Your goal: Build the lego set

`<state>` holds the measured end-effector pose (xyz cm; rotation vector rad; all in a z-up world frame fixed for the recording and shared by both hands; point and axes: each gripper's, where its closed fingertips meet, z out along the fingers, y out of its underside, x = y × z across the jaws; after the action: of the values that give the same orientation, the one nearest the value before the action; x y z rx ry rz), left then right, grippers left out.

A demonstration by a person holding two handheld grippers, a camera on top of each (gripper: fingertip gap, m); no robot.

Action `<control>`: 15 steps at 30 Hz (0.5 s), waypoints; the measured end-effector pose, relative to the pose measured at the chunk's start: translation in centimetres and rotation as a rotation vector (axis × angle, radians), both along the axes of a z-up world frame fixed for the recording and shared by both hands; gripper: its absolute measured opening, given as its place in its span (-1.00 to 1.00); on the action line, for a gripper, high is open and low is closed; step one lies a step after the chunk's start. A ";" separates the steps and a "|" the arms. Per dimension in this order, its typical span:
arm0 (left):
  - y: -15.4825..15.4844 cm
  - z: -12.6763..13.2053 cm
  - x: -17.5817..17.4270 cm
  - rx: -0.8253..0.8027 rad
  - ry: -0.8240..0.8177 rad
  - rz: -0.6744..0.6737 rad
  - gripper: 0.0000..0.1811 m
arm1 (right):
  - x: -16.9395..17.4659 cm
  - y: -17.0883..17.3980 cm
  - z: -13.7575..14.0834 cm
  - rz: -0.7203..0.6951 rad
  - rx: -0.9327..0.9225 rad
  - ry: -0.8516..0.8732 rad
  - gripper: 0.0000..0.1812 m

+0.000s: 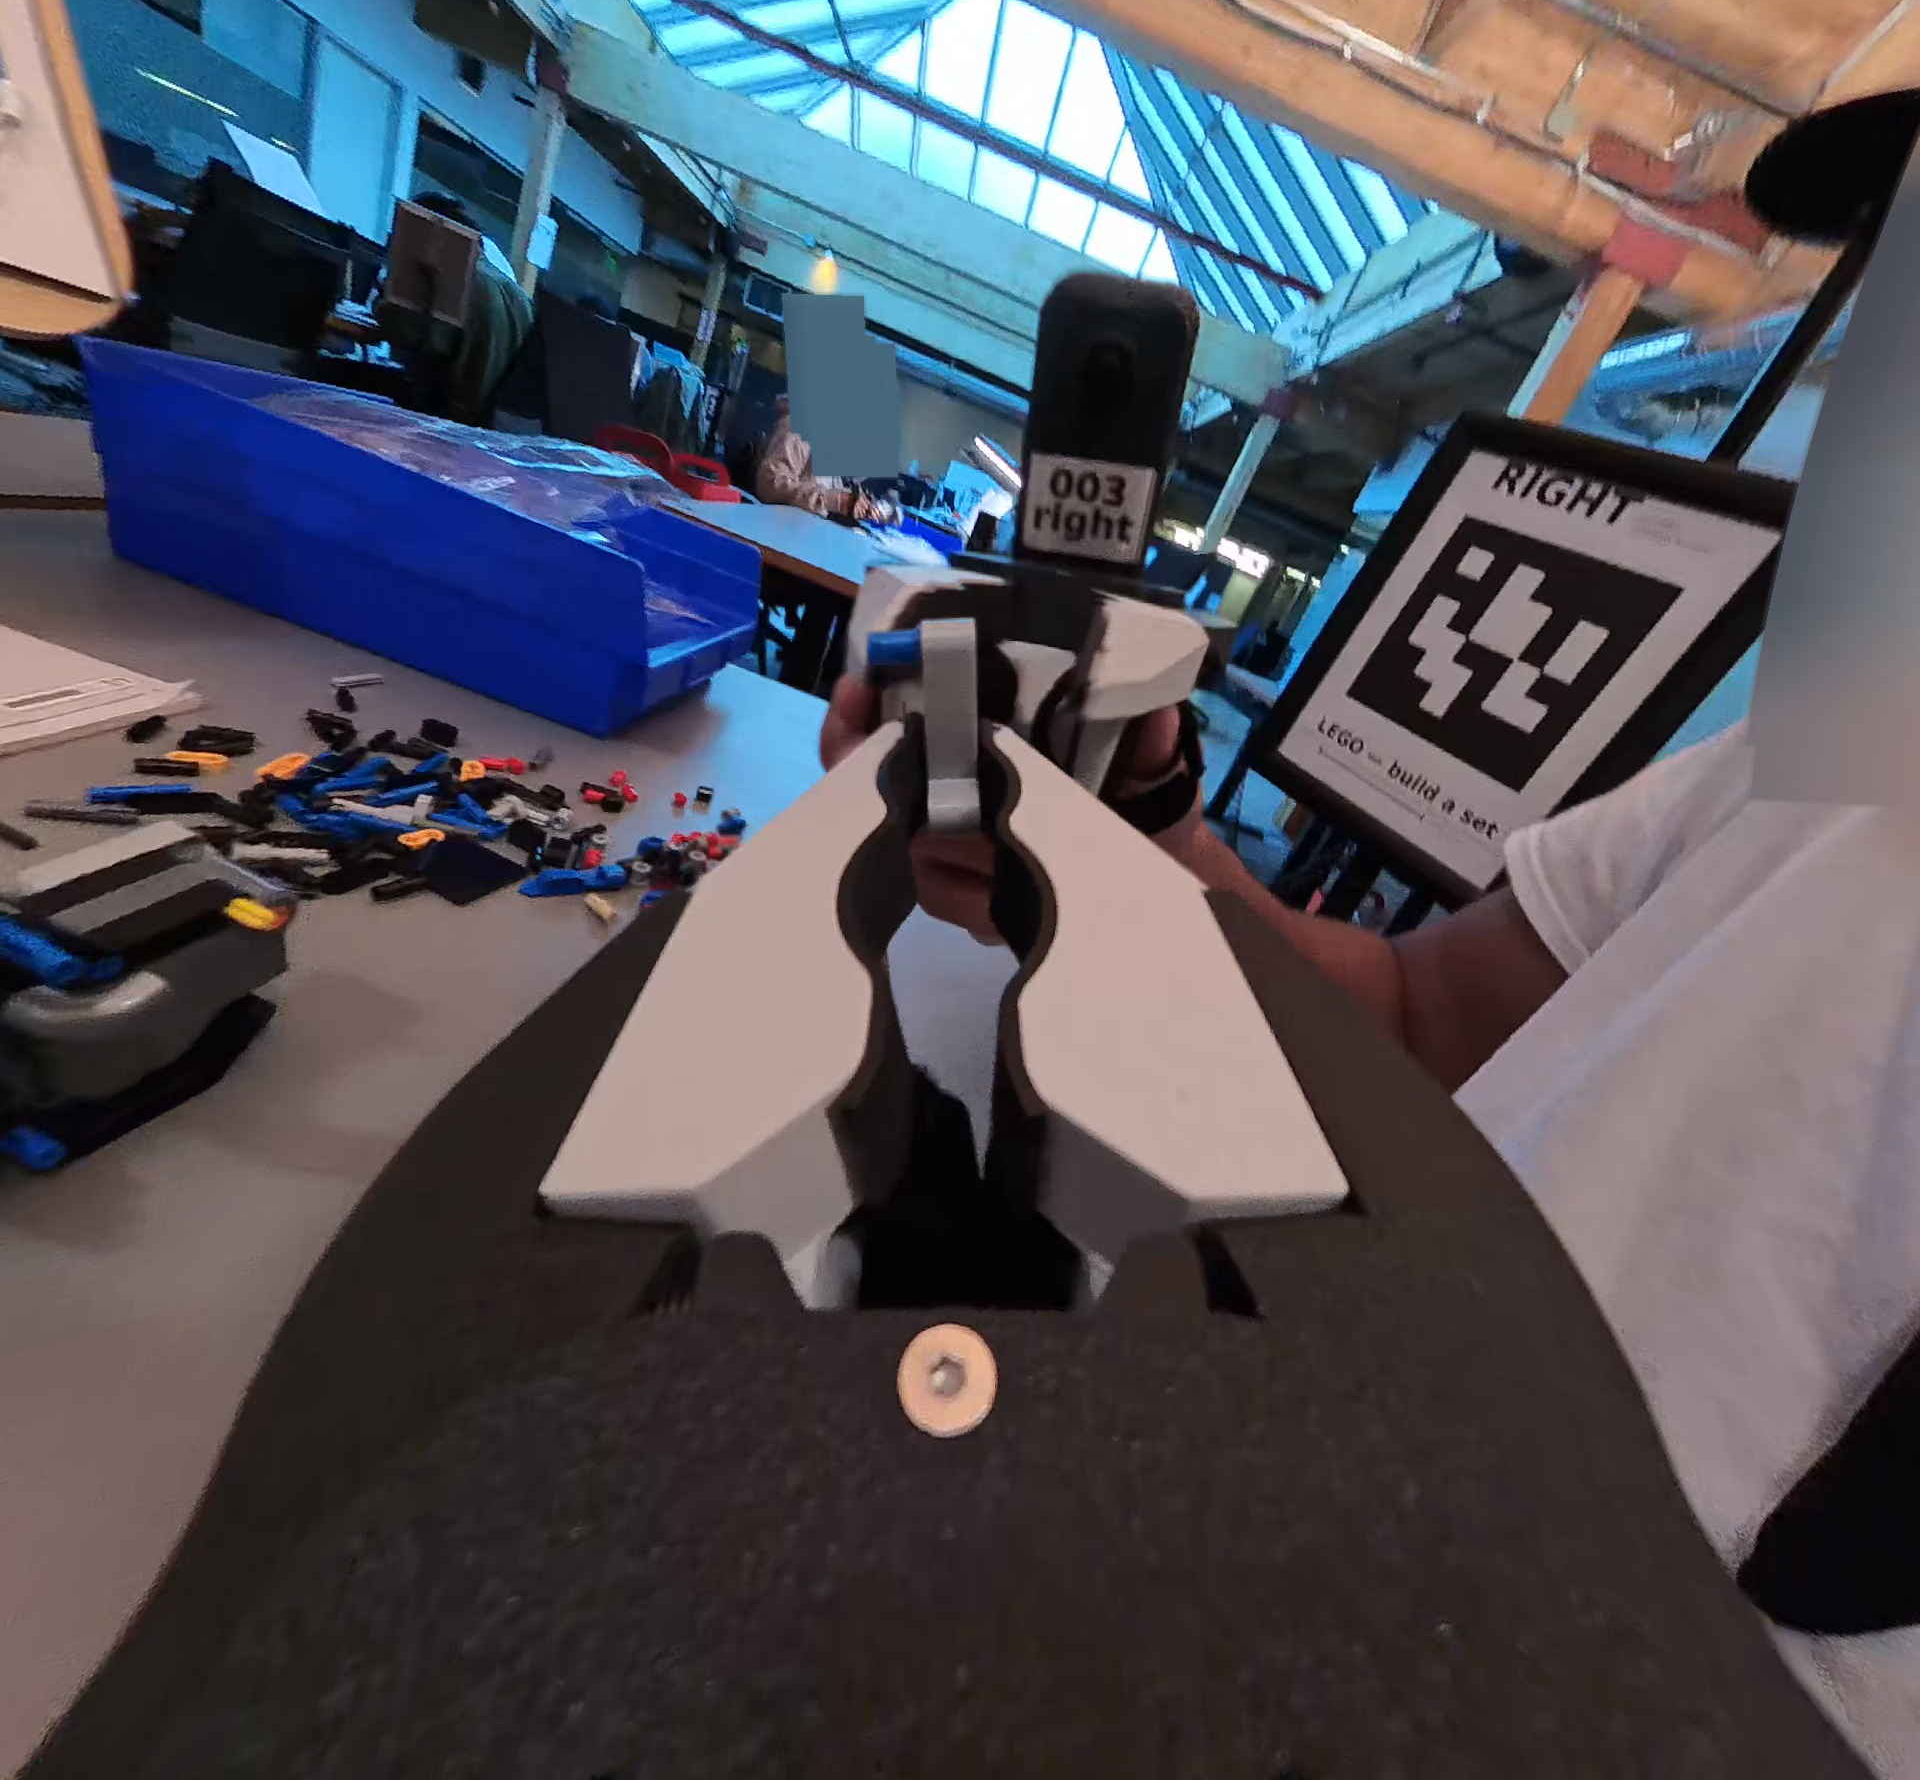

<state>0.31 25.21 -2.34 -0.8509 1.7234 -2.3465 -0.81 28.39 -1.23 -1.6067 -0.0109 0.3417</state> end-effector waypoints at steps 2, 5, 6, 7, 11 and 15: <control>-1.1 -0.4 -0.5 0.042 -0.007 -0.029 -0.93 | -0.7 -0.1 -0.7 0.033 -0.027 -0.014 -0.76; -1.9 -0.8 -0.8 0.077 -0.014 -0.021 -0.93 | -0.7 -0.5 -1.0 0.017 -0.037 -0.017 -0.90; -2.0 -1.0 -0.7 0.099 -0.012 -0.012 -0.94 | -0.6 -0.7 -1.2 0.019 -0.055 -0.014 -0.90; -2.0 -1.5 -0.5 0.145 -0.010 0.007 -0.93 | -0.5 -0.8 -1.6 0.016 -0.084 -0.023 -0.91; 0.1 -4.1 0.2 0.503 -0.093 0.140 -0.66 | 1.1 -1.7 -2.7 -0.023 -0.196 -0.150 -0.91; 2.8 -5.2 0.9 0.958 -0.378 0.239 -0.70 | 1.8 -1.8 -6.2 0.090 -0.467 -0.393 -0.91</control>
<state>1.18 27.96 -7.56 -0.3662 2.0599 -1.1631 1.00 26.59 -7.44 -2.1209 -0.3249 0.0927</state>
